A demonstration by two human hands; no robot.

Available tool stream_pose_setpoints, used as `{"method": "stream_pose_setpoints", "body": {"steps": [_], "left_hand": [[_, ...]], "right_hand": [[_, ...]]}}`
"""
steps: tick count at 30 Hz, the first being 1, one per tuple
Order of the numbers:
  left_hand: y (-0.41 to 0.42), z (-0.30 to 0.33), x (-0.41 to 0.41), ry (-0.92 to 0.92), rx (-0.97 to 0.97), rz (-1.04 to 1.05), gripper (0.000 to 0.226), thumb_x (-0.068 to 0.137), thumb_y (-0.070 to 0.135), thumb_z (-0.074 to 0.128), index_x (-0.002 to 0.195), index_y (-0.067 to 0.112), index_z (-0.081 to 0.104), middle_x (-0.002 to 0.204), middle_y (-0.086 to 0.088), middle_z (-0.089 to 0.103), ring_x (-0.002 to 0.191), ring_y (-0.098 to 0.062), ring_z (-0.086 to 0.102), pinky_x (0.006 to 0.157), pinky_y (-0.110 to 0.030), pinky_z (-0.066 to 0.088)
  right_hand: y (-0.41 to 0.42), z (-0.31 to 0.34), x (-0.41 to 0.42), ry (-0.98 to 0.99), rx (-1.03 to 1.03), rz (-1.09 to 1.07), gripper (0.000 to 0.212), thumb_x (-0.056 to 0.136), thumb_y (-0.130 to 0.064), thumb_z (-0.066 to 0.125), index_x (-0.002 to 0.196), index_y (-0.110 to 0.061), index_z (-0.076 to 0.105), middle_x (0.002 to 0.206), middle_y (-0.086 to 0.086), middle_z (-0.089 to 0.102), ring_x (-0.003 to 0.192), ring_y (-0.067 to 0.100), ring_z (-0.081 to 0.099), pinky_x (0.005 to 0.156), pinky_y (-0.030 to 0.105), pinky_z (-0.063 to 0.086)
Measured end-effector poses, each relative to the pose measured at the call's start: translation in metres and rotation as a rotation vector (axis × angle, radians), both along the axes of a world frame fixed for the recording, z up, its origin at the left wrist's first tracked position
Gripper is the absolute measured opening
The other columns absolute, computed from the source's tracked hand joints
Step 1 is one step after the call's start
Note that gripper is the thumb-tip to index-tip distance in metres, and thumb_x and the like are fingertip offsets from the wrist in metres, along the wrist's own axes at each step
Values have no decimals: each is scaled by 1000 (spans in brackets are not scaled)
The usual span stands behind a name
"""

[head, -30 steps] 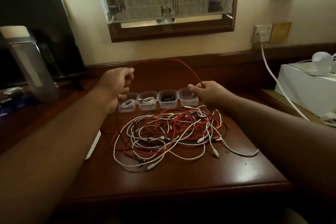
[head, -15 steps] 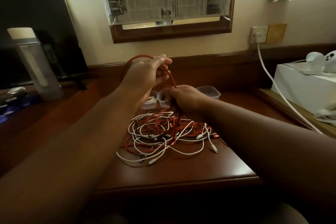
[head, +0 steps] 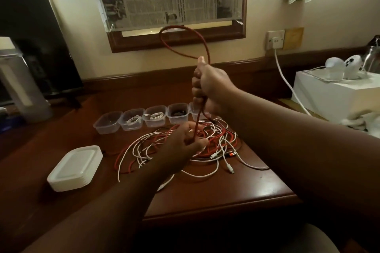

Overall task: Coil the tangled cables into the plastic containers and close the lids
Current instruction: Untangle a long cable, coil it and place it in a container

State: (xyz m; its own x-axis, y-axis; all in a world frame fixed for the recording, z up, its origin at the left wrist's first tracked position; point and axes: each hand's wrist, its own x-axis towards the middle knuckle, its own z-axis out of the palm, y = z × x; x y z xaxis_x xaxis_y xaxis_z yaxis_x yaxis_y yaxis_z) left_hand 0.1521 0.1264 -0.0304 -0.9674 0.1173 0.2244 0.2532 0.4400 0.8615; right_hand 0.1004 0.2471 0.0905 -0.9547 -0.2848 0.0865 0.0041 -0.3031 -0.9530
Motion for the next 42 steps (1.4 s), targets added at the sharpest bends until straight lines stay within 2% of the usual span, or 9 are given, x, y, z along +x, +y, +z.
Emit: {"method": "stream_pose_setpoints", "body": {"steps": [6,12,15,18,21,26,30,37,42], "left_hand": [[-56,-6,-19,-103,-75,241,27,98,30,58,82,9,62,79,-12,66,80,-28,62,74,-36,49],[-50,57,-36,-201,843,339,29,96,23,50,68,18,48,53,4,35,52,-14,38,61,-32,36],[-24,93,-34,-174,1024,249,29,99,25,44,71,18,50,56,3,40,54,-13,40,66,-33,41],[-6,119,-33,-107,1153,244,27,103,20,41,79,14,54,57,1,46,55,-12,44,67,-32,47],[0,134,-35,-110,1282,230,26,104,17,41,84,8,54,62,-3,46,57,-12,46,64,-33,54],[1,146,-32,-182,1337,170,19,104,13,44,91,2,53,71,-9,48,59,-13,49,53,-32,58],[4,157,-27,-170,1426,136,12,103,6,43,94,0,48,75,-12,45,58,-13,44,48,-33,57],[-5,157,-26,-195,1381,64,27,104,13,42,120,-8,49,90,-16,52,69,-18,53,53,-38,60],[-30,134,-41,-96,931,299,41,101,48,45,80,15,57,66,-1,55,57,-14,58,63,-34,58]], "right_hand": [[54,7,-30,235,114,-189,36,105,-38,39,78,-18,51,56,-5,40,45,9,35,43,21,31],[50,-38,-44,378,405,-175,38,105,-34,41,71,-21,50,55,-7,40,45,6,34,46,25,28],[27,-55,-28,416,407,-94,34,106,-34,38,84,-16,57,63,-5,49,48,4,43,48,20,36],[10,-67,-19,436,384,15,25,102,-38,48,114,-19,57,94,-3,63,83,3,62,73,22,48],[-3,-77,-18,451,496,129,49,87,-46,68,128,-26,49,112,0,62,103,12,62,86,32,55],[-13,-77,-21,550,724,16,46,80,-38,79,116,-20,55,100,-6,63,89,8,62,71,20,53],[-10,-74,-25,385,534,-68,37,89,-22,73,112,-15,45,80,-8,53,60,-1,51,47,9,39],[-9,-64,-19,408,583,148,9,96,-25,62,90,-19,63,67,-7,54,55,3,49,54,19,41],[-4,-60,-16,341,611,136,28,105,-33,43,86,-18,58,70,-1,48,59,10,44,54,22,37]]}}
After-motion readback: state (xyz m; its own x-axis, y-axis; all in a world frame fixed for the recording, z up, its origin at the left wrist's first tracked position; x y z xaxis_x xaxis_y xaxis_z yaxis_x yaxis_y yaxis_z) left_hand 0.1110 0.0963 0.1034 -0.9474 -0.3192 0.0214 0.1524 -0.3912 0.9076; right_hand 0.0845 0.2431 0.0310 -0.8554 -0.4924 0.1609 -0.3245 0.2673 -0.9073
